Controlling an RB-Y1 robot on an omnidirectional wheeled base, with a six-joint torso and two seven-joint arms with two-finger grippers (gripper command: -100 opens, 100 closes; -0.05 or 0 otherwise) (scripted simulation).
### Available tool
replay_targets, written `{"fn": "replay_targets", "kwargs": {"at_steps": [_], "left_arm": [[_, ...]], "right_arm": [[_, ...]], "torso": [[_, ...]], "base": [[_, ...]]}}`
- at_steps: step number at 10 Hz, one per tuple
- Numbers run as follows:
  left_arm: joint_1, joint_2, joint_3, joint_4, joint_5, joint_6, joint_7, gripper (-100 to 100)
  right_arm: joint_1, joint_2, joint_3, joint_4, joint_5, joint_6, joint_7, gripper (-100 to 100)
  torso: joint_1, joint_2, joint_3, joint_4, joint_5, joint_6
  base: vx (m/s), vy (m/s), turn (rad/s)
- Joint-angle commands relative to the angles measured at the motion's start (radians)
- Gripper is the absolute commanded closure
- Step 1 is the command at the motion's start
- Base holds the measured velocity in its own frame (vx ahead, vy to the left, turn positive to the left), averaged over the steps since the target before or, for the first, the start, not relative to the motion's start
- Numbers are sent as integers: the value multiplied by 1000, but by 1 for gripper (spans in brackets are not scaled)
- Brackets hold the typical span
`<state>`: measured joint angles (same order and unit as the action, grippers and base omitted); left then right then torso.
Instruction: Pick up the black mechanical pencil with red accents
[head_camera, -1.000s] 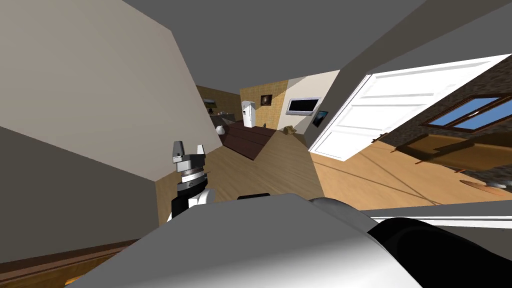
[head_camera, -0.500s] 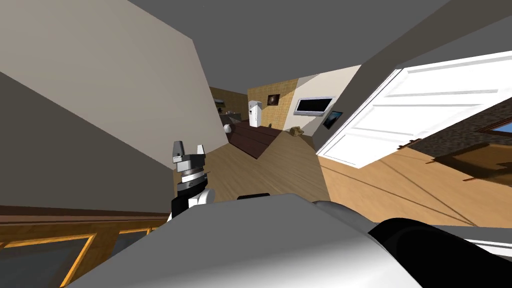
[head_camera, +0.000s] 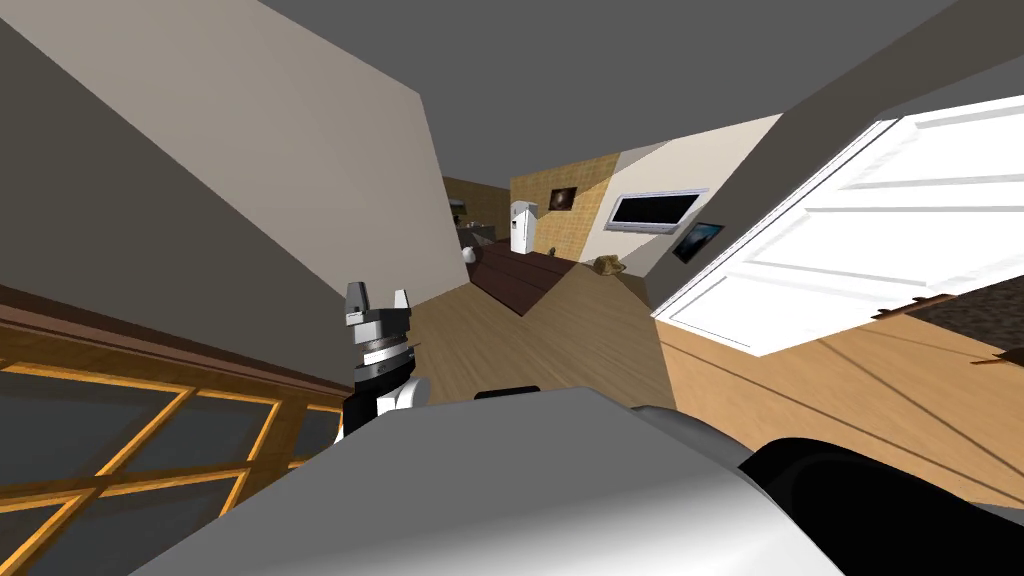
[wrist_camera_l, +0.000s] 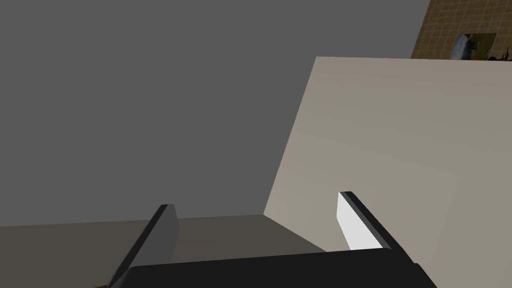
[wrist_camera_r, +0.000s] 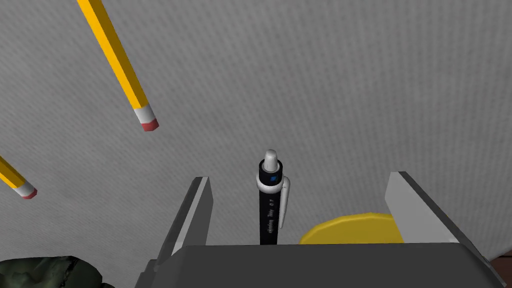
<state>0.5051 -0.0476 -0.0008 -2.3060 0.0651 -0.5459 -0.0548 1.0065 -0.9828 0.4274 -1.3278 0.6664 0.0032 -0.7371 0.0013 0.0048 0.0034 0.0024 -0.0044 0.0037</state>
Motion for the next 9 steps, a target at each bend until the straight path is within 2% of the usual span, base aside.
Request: {"fn": "replay_targets", "kwargs": {"at_steps": [1,2,3,4,8,9], "left_arm": [[0,0,0,0,0,0,0,0],[0,0,0,0,0,0,0,0],[0,0,0,0,0,0,0,0],[0,0,0,0,0,0,0,0],[0,0,0,0,0,0,0,0],[0,0,0,0,0,0,0,0]], "right_arm": [[11,2,6,-50,10,50,-50,-100],[11,2,6,-50,10,53,-80,-100],[10,1,8,-48,8,50,-59,-100],[10,1,8,-49,9,52,-66,100],[13,0,8,-46,9,54,-65,100],[13,0,8,-46,9,54,-65,0]], "torso": [[0,0,0,0,0,0],[0,-1,-1,0,0,1],[-4,-3,-2,-1,-1,2],[-5,-5,-3,-1,-1,1],[-7,-8,-4,0,-4,0],[-7,-8,-4,0,-4,0]], "base": [[-88,77,276],[-50,7,26],[-15,1,-8],[-5,1,-3],[-3,-2,-5],[0,0,0]]}}
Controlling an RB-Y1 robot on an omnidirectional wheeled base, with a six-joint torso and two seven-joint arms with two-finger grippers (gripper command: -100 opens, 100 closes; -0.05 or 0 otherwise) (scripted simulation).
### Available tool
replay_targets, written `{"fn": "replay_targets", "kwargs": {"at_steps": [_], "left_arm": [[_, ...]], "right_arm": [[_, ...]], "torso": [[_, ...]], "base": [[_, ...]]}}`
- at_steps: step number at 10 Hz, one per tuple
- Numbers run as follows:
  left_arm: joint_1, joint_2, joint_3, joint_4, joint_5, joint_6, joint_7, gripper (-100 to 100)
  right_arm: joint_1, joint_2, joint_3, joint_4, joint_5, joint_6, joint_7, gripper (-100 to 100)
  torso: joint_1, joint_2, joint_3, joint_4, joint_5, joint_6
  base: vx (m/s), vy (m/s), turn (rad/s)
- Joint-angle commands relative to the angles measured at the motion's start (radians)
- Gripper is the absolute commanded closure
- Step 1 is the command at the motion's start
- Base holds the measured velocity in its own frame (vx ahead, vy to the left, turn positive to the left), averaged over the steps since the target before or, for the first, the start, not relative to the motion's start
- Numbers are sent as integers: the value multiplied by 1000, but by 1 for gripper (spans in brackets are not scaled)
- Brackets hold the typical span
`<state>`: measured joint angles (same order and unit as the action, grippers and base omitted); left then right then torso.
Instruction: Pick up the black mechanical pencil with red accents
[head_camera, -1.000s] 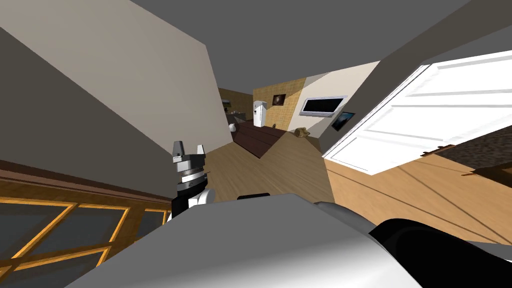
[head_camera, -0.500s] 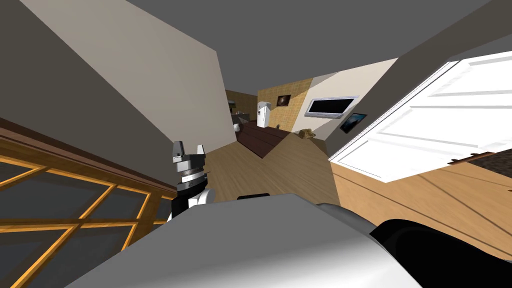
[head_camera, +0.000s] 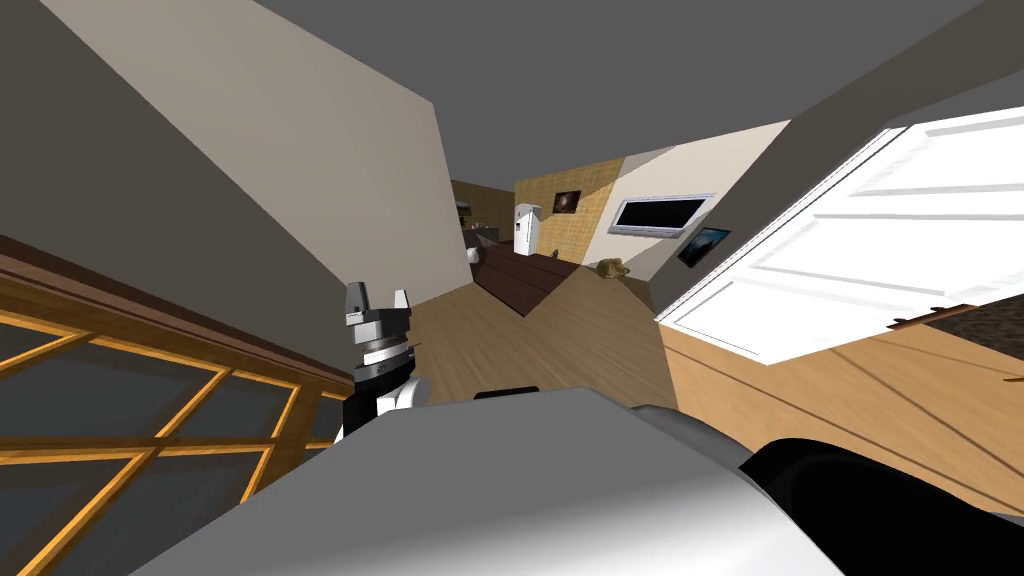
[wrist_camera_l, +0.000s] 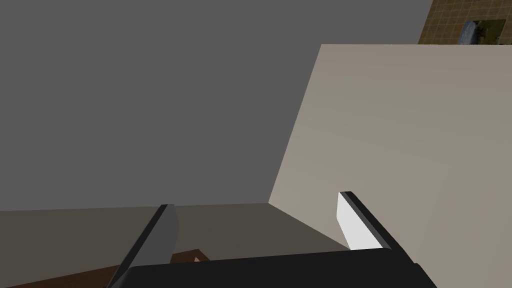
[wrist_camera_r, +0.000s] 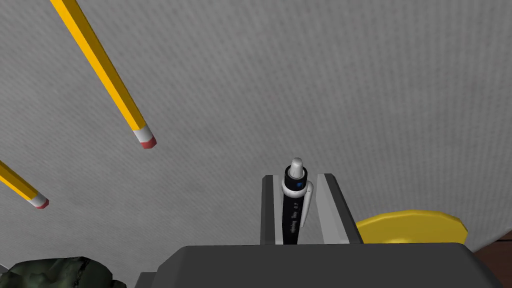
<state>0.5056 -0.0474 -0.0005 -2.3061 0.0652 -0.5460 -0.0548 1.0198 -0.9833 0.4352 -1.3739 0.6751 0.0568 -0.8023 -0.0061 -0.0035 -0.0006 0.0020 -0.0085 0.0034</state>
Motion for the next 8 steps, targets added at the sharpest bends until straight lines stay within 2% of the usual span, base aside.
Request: {"fn": "replay_targets", "kwargs": {"at_steps": [1,2,3,4,5,6,7,8], "left_arm": [[0,0,0,0,0,0,0,0],[0,0,0,0,0,0,0,0],[0,0,0,0,0,0,0,0],[1,0,0,0,0,0,0,0],[0,0,0,0,0,0,0,0],[0,0,0,0,0,0,0,0],[1,0,0,0,0,0,0,0],[0,0,0,0,0,0,0,0]], "right_arm": [[-30,3,-14,50,-18,-50,50,100],[-30,3,-14,71,-18,-73,72,100],[-58,3,-27,105,-38,-104,103,100],[-58,3,-27,133,-38,-133,130,100],[-58,3,-27,145,-38,-145,158,100],[-86,3,-39,184,-57,-184,188,100],[-86,3,-39,199,-57,-201,213,100],[-86,3,-39,219,-57,-218,240,100]], "torso": [[0,0,0,0,0,0],[-6,-3,-2,-1,-1,2],[-6,-5,-3,-2,-1,2],[-7,-8,-4,-2,-2,2],[-8,-7,-4,-2,-3,1],[-8,-4,-2,-1,-3,0],[-10,-7,-4,-2,-3,2],[-10,-8,-4,-2,-4,0]], "base": [[75,-95,-350],[100,-94,-340],[153,-79,-505],[137,-26,-220],[77,3,24],[161,-41,-362],[160,-26,-216],[74,4,7]]}}
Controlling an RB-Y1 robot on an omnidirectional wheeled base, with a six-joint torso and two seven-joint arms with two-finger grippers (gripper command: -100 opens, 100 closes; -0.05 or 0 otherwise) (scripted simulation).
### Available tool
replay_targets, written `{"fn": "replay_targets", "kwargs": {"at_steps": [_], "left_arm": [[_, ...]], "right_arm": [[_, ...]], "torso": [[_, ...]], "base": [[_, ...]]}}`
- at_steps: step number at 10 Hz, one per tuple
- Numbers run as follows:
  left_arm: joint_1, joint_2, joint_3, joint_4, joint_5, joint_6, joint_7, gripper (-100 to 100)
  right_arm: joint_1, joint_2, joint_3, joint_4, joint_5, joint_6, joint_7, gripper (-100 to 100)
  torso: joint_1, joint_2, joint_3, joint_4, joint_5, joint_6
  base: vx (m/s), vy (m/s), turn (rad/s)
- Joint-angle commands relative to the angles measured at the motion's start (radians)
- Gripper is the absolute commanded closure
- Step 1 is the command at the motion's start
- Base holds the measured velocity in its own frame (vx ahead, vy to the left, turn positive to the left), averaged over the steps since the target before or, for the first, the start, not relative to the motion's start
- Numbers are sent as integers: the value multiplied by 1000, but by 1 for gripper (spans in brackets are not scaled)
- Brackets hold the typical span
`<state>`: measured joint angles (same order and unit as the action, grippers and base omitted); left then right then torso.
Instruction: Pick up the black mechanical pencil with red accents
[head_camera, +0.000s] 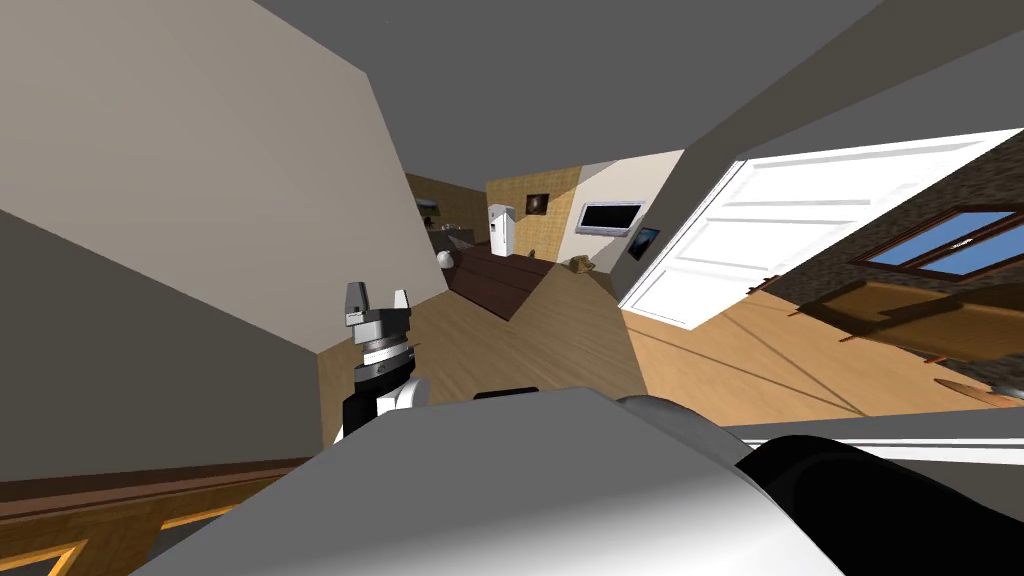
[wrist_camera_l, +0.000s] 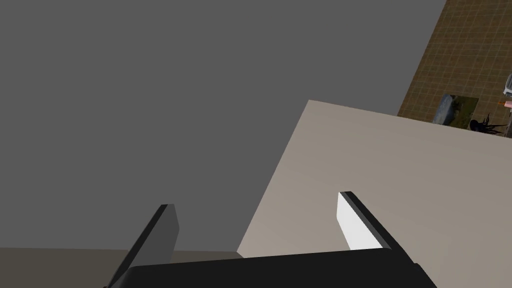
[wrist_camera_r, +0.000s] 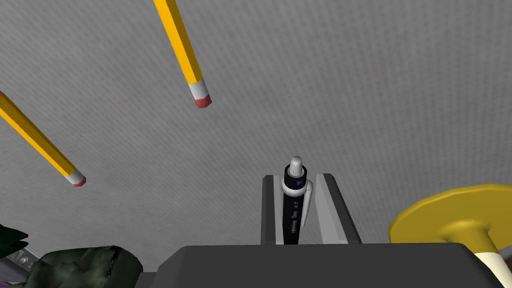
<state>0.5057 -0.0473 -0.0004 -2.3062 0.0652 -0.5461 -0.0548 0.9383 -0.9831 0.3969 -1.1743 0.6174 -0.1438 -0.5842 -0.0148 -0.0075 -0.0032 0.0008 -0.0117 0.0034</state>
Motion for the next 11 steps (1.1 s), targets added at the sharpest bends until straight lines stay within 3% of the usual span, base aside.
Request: {"fn": "replay_targets", "kwargs": {"at_steps": [1,2,4,5,6,7,8,11], "left_arm": [[0,0,0,0,0,0,0,0],[0,0,0,0,0,0,0,0],[0,0,0,0,0,0,0,0],[0,0,0,0,0,0,0,0],[0,0,0,0,0,0,0,0],[0,0,0,0,0,0,0,0],[0,0,0,0,0,0,0,0],[0,0,0,0,0,0,0,0]], "right_arm": [[-5,3,-1,19,0,-17,35,100],[-33,3,-14,64,-19,-63,72,100],[-33,3,-14,94,-19,-90,125,100],[-61,3,-26,143,-39,-137,156,100],[-61,3,-26,168,-39,-162,186,100],[-61,3,-26,168,-39,-162,213,100],[-89,3,-39,213,-58,-205,241,100],[-89,3,-39,242,-58,-235,304,100]], "torso": [[0,0,0,0,0,0],[0,4,2,1,0,0],[0,0,0,-1,0,2],[1,1,1,0,0,0],[0,-2,-1,-1,0,2],[2,-2,-1,-1,0,1],[1,1,0,0,0,0],[0,1,0,0,0,0]], "base": [[12,5,28],[85,-26,-332],[111,5,-188],[143,-4,-352],[145,20,-256],[70,21,-7],[143,12,-359],[72,10,-81]]}}
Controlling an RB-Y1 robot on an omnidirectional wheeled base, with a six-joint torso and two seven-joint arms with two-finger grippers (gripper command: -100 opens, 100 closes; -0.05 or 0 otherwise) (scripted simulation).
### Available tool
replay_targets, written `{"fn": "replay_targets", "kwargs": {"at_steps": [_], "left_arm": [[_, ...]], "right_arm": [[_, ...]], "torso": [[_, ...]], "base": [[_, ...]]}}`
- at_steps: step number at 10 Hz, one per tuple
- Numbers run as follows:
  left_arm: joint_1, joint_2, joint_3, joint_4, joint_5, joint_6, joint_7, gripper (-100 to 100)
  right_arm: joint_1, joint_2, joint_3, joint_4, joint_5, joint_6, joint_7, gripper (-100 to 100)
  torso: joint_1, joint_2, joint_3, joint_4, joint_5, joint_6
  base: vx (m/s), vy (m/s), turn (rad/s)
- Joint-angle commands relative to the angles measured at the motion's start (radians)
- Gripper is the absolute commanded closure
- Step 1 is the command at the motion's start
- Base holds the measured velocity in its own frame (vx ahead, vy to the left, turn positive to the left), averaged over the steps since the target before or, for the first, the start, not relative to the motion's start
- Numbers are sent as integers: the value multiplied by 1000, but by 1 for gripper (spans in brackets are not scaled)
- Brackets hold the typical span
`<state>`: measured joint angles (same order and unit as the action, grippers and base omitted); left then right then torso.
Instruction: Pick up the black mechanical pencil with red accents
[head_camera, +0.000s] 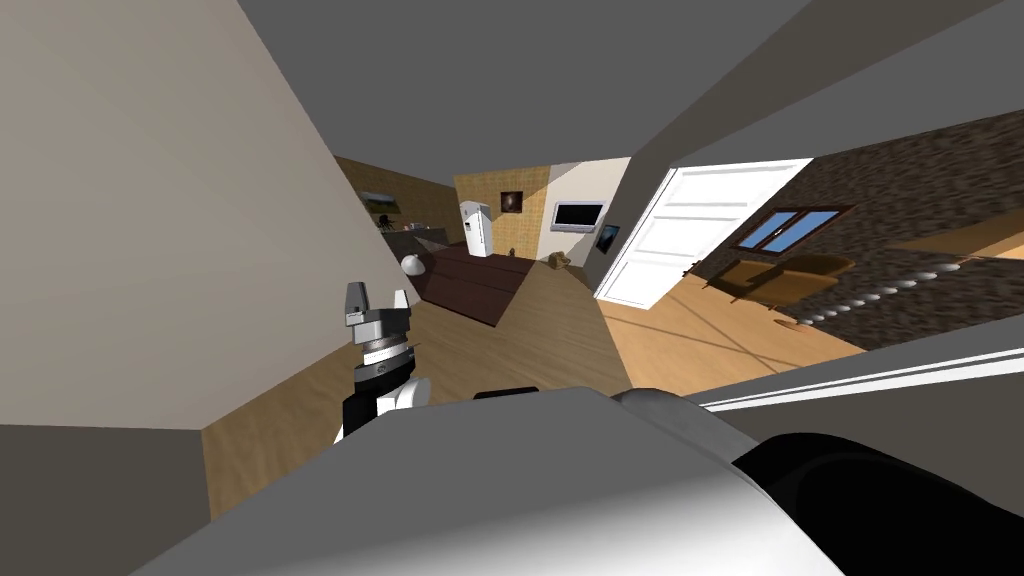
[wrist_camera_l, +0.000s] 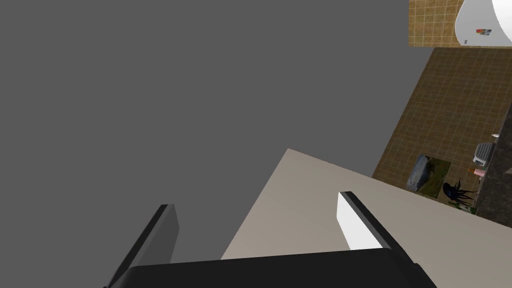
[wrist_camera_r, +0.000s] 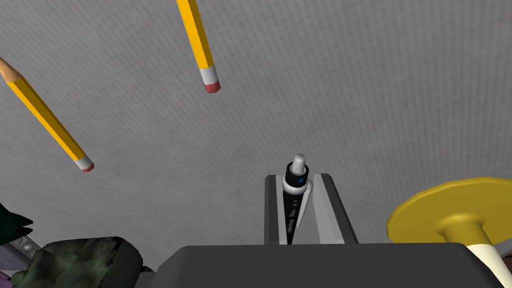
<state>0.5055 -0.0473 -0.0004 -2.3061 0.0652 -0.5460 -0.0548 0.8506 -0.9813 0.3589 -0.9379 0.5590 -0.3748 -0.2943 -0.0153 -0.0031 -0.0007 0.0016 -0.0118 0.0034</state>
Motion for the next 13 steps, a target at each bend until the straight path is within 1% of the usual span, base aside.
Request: {"fn": "replay_targets", "kwargs": {"at_steps": [1,2,3,4,5,6,7,8,9,10,11,12,13], "left_arm": [[0,0,0,0,0,0,0,0],[0,0,0,0,0,0,0,0],[0,0,0,0,0,0,0,0],[0,0,0,0,0,0,0,0],[0,0,0,0,0,0,0,0],[0,0,0,0,0,0,0,0],[0,0,0,0,0,0,0,0],[0,0,0,0,0,0,0,0],[0,0,0,0,0,0,0,0],[0,0,0,0,0,0,0,0],[0,0,0,0,0,0,0,0],[0,0,0,0,0,0,0,0],[0,0,0,0,0,0,0,0]], "right_arm": [[-29,1,-14,50,-20,-50,50,100],[-29,1,-14,80,-20,-76,78,100],[-29,1,-14,80,-20,-76,104,100],[-57,1,-26,124,-39,-119,133,100],[-57,1,-26,154,-39,-149,166,100],[-57,1,-26,154,-39,-149,194,100],[-85,1,-39,195,-59,-192,222,100],[-85,1,-39,216,-59,-215,250,100],[-85,1,-39,228,-59,-221,279,100],[-113,1,-51,266,-78,-262,307,100],[-113,1,-51,294,-78,-289,337,100],[-113,1,-51,302,-78,-294,366,100],[-111,3,-51,296,-78,-288,346,100]], "torso": [[0,0,0,0,0,0],[0,-4,-2,-1,0,2],[1,-5,-3,-2,0,2],[1,-4,-2,-1,0,0],[2,-5,-3,-1,0,2],[3,-6,-3,-2,0,2],[2,-4,-2,-1,0,-1],[2,-6,-4,-1,0,1],[3,-7,-4,-1,0,0],[2,-4,-2,-1,0,0],[2,-5,-3,-1,0,1],[2,-6,-4,-2,0,1],[1,-3,-2,-1,0,-1]], "base": [[109,5,-312],[146,10,-320],[76,19,-61],[119,26,-305],[136,48,-295],[71,34,-42],[141,19,-329],[142,54,-223],[62,35,-37],[119,42,-316],[134,43,-291],[64,24,-61],[18,9,-2]]}}
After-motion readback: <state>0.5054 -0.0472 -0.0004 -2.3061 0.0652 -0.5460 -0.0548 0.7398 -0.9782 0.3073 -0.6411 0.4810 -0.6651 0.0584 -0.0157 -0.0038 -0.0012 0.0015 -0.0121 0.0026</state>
